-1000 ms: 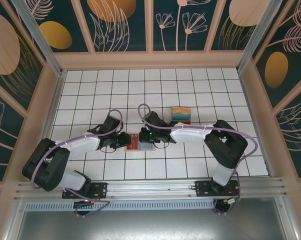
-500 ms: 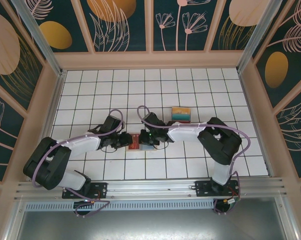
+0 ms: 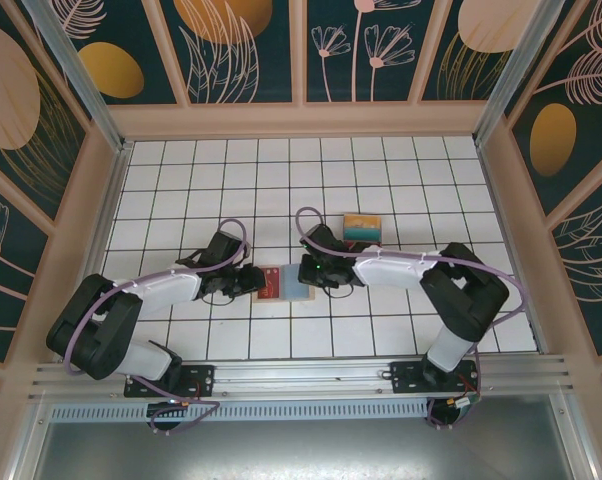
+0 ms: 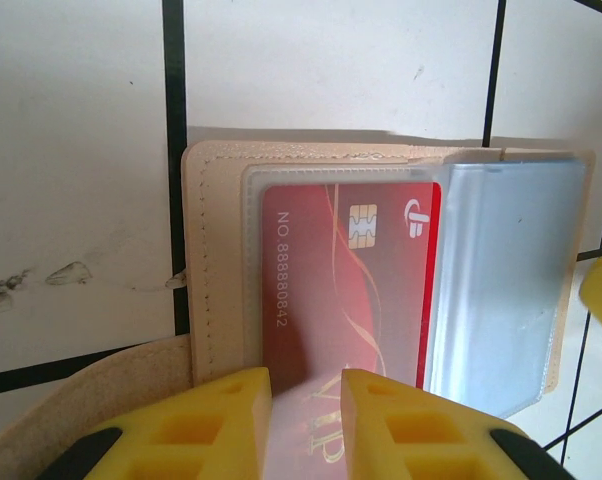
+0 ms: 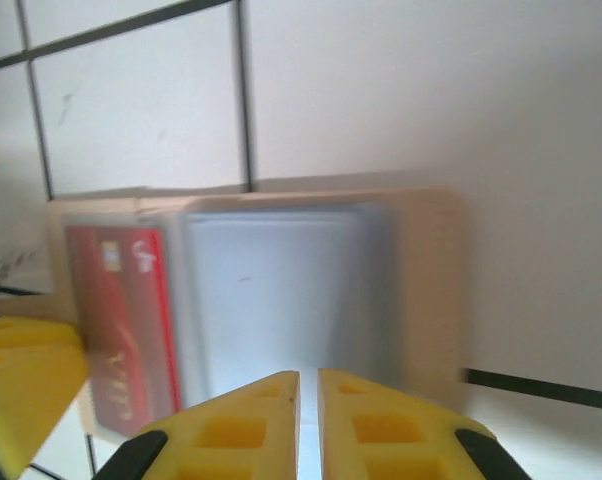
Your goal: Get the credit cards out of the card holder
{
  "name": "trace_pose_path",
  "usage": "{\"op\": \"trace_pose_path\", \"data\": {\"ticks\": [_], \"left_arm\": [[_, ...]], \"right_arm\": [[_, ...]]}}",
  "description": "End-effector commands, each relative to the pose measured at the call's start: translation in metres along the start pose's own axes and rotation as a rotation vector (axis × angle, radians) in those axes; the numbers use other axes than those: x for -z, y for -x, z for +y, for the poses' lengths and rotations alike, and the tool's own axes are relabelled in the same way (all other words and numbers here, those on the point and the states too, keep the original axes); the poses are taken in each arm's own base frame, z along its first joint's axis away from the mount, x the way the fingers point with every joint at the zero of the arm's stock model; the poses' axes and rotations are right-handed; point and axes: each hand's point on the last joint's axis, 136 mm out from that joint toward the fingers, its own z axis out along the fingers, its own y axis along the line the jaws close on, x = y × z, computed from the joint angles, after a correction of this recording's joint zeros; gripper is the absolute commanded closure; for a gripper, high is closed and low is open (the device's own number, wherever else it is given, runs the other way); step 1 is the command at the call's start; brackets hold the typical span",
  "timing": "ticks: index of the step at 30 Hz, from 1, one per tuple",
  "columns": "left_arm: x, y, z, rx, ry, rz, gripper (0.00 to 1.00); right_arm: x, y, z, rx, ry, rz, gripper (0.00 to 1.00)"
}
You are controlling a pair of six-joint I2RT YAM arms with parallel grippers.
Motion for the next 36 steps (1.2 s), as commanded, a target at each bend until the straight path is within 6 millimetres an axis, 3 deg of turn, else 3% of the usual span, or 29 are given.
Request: {"op": "trace_pose_path", "data": {"ticks": [1, 5, 15, 23, 31, 36], "left_arm": [[-0.002, -0.008, 0.009, 0.019, 0.031, 0.031, 0.73], [-0.002, -0.007, 0.007, 0.017, 0.024, 0.031, 0.73], [-0.002, -0.01, -0.012, -0.003, -0.079, 0.056, 0.71], [-0.003, -0.011, -0.005, 0.001, -0.036, 0.053, 0.7], [0.015, 0.006, 0.008, 0.014, 0.071, -0.064, 0.7], [0.012, 0.004, 0.01, 0.021, 0.076, -0.052, 0.7]], "right_arm": [[0.001, -0.004, -0.02, -0.033, -0.047, 0.003, 0.86], [-0.011, -0.015, -0.028, -0.038, -0.064, 0.052, 0.86], [-0.022, -0.023, -0.02, -0.022, -0.036, 0.091, 0.86], [-0.018, -0.023, -0.02, -0.018, -0.037, 0.083, 0.86], [-0.018, -0.024, -0.021, -0.02, -0.039, 0.084, 0.86], [-0.019, -0.025, -0.022, -0.019, -0.04, 0.087, 0.85]]}}
